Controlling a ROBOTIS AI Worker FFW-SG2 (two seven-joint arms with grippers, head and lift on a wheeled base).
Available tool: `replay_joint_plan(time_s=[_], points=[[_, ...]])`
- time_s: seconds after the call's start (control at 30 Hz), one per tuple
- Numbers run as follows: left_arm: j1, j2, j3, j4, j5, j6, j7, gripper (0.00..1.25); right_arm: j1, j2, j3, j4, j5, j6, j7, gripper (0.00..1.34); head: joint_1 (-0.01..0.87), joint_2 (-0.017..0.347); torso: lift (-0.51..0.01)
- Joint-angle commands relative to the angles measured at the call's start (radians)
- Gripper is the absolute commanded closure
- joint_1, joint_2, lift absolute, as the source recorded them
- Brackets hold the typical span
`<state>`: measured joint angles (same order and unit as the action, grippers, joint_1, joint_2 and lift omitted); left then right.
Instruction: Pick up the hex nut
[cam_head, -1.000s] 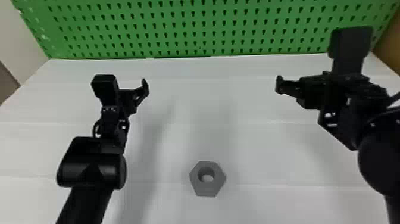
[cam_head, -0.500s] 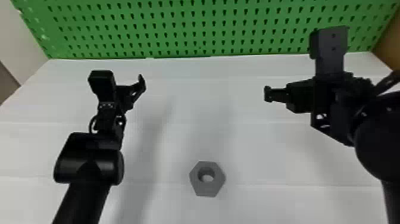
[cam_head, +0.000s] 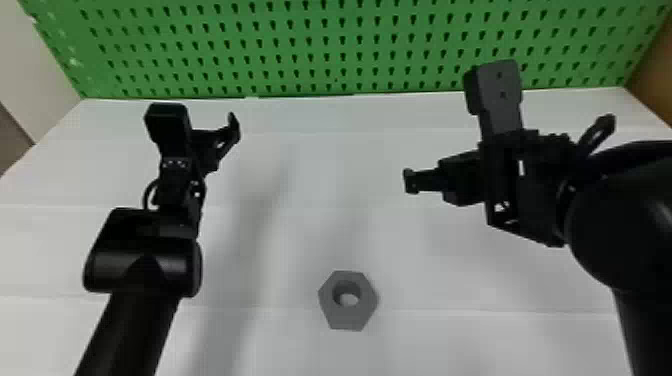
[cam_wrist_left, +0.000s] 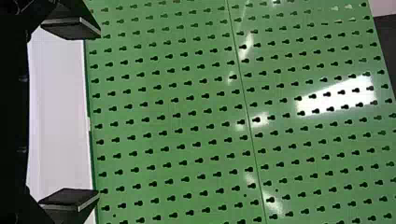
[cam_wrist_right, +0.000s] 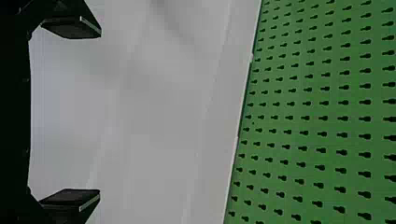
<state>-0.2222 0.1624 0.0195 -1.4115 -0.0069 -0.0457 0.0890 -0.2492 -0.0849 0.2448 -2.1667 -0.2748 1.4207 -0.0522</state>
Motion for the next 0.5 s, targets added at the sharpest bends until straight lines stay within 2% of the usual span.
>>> replay_joint_plan(time_s=[0.0, 0.13, 0.23, 0.37, 0.47], points=[[-0.017, 0.014, -0.004, 0.003, -0.002, 0.001, 0.000, 0.09, -0.025, 0.001, 0.007, 0.033, -0.050, 0.047, 0.000, 0.10, 0.785, 0.138, -0.092], [-0.042, 0.034, -0.018, 0.008, -0.002, 0.003, 0.002, 0.09, -0.032, 0.005, 0.019, 0.059, -0.070, 0.050, 0.000, 0.10, 0.785, 0.138, -0.092], [-0.065, 0.060, -0.046, 0.016, 0.011, 0.003, 0.015, 0.09, -0.039, 0.007, 0.021, 0.096, -0.121, 0.050, 0.000, 0.10, 0.785, 0.138, -0.092], [-0.097, 0.098, -0.105, 0.029, 0.045, 0.003, 0.049, 0.09, -0.047, 0.008, 0.048, 0.110, -0.118, 0.046, 0.000, 0.10, 0.785, 0.138, -0.092], [-0.132, 0.117, -0.156, 0.049, 0.068, 0.003, 0.068, 0.09, -0.051, 0.008, 0.051, 0.122, -0.127, 0.044, 0.000, 0.10, 0.785, 0.138, -0.092]])
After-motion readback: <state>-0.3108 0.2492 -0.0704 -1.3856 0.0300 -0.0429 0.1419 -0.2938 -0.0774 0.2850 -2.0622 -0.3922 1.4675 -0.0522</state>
